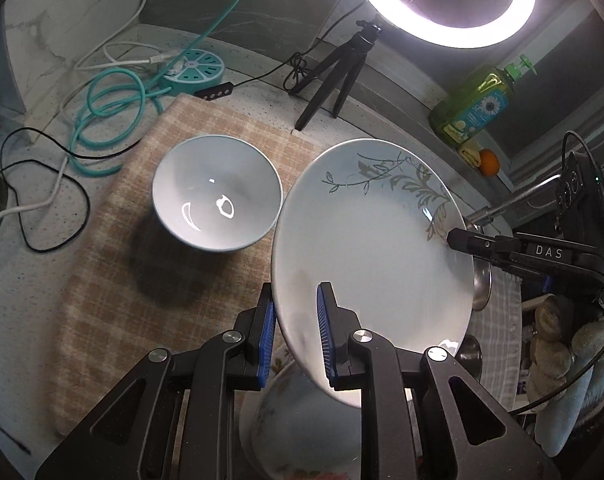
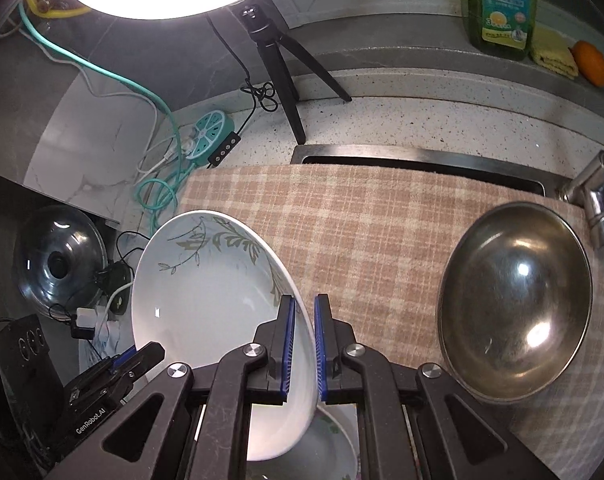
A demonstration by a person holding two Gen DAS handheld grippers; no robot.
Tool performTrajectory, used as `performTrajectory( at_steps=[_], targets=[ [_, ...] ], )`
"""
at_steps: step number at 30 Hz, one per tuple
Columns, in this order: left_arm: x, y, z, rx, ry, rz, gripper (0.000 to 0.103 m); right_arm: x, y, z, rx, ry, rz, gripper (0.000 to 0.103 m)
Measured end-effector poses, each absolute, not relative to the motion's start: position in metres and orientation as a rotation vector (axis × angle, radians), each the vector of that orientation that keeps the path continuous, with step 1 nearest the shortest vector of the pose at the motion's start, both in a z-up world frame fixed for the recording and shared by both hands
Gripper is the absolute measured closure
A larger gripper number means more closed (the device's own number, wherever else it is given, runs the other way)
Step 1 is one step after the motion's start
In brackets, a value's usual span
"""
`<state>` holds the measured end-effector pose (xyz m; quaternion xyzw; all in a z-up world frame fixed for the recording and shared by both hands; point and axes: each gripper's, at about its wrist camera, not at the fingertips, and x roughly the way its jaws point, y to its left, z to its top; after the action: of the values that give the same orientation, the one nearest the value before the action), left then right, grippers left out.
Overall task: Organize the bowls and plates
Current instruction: 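Lift the leaf-pattern plate with the right gripper toward the plate stack, then lower the leaf-pattern plate onto the rose plate with the right gripper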
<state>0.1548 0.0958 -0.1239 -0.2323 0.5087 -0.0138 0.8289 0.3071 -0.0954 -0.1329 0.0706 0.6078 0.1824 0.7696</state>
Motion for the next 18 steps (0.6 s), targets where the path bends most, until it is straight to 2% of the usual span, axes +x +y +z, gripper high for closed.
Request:
performTrajectory(
  at_steps=[18],
  targets=[
    [0.099, 0.086, -0.152, -0.433, 1.141, -0.116, 0.085, 0.211, -0.121, -0.178, 0.264, 1.367, 0.312, 0.094]
  ],
)
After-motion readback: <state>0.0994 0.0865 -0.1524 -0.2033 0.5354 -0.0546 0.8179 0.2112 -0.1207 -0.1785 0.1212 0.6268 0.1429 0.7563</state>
